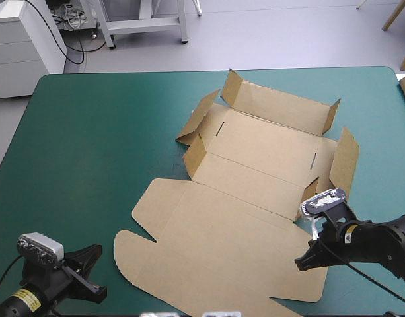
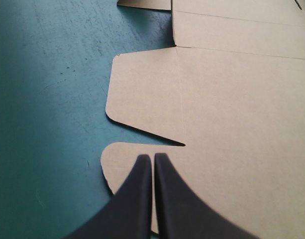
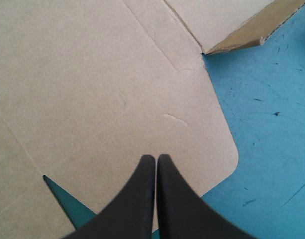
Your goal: Fold the box
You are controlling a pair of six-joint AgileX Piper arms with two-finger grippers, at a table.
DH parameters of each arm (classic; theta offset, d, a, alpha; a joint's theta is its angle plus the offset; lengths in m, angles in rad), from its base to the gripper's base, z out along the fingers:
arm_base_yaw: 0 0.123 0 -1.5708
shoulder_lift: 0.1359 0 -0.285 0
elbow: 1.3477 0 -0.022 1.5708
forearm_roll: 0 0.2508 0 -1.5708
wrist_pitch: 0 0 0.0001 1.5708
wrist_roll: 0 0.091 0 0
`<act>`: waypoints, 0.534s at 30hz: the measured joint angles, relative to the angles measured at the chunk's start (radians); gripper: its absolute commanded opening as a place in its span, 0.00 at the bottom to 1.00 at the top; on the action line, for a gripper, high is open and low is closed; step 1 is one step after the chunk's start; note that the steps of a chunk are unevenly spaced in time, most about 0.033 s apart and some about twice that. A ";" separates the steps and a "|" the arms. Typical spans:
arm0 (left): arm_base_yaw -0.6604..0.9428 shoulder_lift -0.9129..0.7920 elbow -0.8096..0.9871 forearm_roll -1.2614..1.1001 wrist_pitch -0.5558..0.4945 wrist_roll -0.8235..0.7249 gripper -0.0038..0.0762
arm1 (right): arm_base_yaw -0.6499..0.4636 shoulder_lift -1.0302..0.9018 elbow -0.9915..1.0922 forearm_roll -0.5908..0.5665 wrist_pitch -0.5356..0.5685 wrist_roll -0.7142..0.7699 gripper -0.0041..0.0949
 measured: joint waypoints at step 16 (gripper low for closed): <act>0.000 0.000 0.000 0.000 0.000 0.009 0.04 | 0.000 0.000 0.000 0.000 0.000 0.000 0.04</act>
